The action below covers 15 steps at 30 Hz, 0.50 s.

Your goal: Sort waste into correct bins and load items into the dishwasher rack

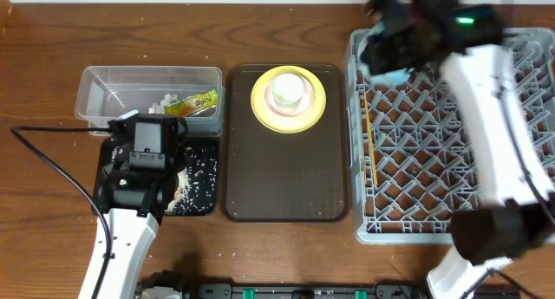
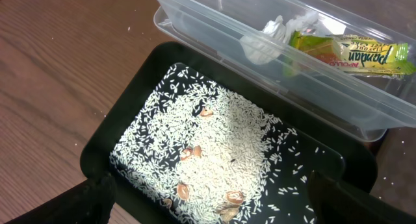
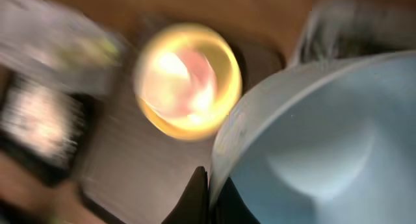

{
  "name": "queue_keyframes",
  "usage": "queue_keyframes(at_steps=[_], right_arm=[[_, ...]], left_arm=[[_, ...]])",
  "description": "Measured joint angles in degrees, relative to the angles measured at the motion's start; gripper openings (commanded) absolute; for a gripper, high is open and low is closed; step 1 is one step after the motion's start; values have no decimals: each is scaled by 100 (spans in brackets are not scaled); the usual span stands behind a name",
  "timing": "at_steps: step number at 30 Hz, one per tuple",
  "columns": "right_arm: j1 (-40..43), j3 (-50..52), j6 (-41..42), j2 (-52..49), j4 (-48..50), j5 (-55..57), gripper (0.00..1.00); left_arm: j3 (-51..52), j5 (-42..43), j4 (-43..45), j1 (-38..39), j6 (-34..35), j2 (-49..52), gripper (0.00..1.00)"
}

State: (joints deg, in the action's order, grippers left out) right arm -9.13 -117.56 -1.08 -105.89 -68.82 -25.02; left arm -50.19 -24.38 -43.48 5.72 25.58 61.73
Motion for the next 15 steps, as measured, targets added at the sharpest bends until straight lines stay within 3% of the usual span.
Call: queue_keyframes(at_steps=[6,12,15], right_arm=[[925,-94,-378,116,179,-1904,1],[1655,-42,-1342,-632,238,-4599,1],[1849,35,-1650,-946,223,-5329,1]], left_arm=[[0,0,-2,0,0,0,96],[0,0,-2,0,0,0,96],[0,0,-2,0,0,0,96]])
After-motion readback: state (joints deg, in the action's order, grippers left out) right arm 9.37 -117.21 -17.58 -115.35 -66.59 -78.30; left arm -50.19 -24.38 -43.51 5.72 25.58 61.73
